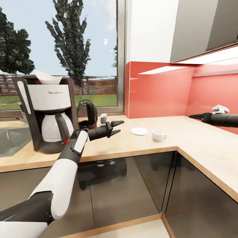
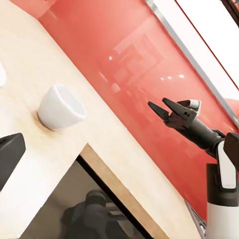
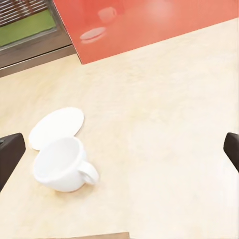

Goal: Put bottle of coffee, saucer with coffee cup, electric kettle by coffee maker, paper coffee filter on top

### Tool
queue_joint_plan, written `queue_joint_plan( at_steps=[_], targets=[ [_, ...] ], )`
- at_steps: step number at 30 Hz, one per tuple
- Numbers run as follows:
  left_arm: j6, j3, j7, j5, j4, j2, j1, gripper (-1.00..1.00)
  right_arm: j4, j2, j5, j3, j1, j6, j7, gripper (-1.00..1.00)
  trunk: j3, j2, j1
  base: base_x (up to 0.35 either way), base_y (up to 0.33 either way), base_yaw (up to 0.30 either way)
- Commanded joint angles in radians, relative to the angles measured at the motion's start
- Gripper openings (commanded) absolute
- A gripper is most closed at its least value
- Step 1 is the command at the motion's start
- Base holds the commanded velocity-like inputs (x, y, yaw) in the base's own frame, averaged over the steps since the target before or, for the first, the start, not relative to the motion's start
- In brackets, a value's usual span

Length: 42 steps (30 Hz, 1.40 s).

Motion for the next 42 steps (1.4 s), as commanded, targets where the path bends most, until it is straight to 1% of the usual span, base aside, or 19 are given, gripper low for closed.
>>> queue_joint_plan(
  at_steps=[1, 9, 16, 27, 42],
  targets=[
    [0.004, 0.005, -0.005, -0.005, 0.000, -0.001, -0.001, 1.00, 0.000, -0.001, 0.010, 0.001, -0.001, 0.001, 0.010, 1.00, -0.001, -0.001, 0.000, 0.077, -0.055, 0.000],
    [0.004, 0.004, -0.005, -0.005, -0.001, -0.001, -0.001, 1.00, -0.001, -0.001, 0.010, 0.001, 0.000, 0.001, 0.010, 1.00, -0.001, -0.001, 0.000, 0.024, -0.014, -0.038],
    [0.004, 0.005, -0.006, -0.005, -0.002, -0.001, -0.001, 1.00, -0.001, -0.001, 0.009, 0.001, 0.000, 0.001, 0.011, 1.00, -0.001, -0.001, 0.000, 0.194, -0.001, -0.009],
    [0.004, 0.007, -0.007, -0.005, -0.003, -0.001, -0.001, 1.00, -0.001, 0.000, 0.009, 0.001, 0.002, 0.001, 0.011, 1.00, -0.001, -0.001, 0.000, 0.077, 0.008, -0.001],
    [0.004, 0.007, -0.007, -0.005, -0.003, -0.001, -0.001, 1.00, -0.001, 0.001, 0.009, 0.001, 0.002, 0.001, 0.012, 1.00, -0.001, -0.001, 0.000, 0.152, -0.085, 0.000]
  ],
)
